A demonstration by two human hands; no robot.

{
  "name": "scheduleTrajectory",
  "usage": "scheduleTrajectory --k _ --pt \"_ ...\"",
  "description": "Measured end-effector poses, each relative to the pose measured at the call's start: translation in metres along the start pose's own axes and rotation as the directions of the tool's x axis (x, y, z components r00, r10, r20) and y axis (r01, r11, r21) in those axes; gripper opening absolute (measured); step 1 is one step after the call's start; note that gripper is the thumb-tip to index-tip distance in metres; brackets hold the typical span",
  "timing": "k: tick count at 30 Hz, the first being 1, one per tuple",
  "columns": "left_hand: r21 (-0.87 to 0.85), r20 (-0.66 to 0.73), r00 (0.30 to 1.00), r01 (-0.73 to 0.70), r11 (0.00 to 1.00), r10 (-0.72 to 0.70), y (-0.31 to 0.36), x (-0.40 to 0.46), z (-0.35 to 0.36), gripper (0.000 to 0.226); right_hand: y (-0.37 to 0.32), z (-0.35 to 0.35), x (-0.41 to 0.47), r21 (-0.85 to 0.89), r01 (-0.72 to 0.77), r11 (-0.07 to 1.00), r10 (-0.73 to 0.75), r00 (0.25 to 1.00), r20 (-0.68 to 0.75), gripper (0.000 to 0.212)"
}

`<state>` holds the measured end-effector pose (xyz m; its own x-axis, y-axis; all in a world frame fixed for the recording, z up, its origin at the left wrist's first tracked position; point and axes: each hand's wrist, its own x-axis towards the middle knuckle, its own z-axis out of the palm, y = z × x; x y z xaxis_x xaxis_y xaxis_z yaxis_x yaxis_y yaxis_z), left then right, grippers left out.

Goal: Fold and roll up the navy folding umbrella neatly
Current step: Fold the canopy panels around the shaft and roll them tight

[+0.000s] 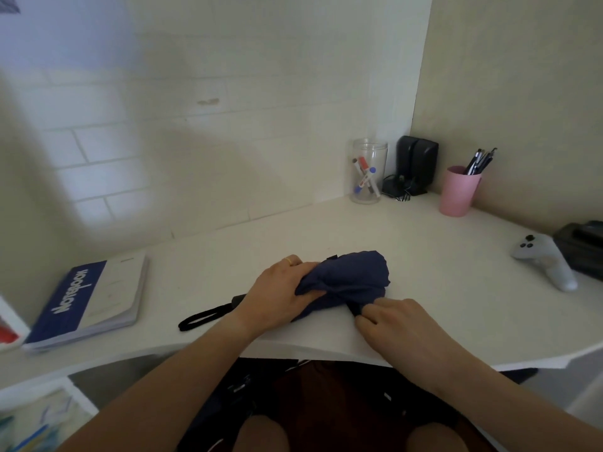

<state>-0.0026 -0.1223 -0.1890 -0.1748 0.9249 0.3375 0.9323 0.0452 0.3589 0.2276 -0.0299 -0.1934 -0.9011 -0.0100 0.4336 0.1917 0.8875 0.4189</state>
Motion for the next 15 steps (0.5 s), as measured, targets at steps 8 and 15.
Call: scheduleTrajectory --k 8,15 --pt "0.488 -0.138 0.848 -0.391 0.780 0.511 0.002 0.004 0.019 0.045 0.037 -0.020 0.042 0.123 0.063 0.990 -0.050 0.993 -0.103 0.026" --pt "0.371 -0.085 0.906 -0.358 0.857 0.416 0.002 -0.016 0.008 0.058 0.046 0.002 0.033 0.275 -0.112 0.955 0.123 0.992 -0.024 0.021"
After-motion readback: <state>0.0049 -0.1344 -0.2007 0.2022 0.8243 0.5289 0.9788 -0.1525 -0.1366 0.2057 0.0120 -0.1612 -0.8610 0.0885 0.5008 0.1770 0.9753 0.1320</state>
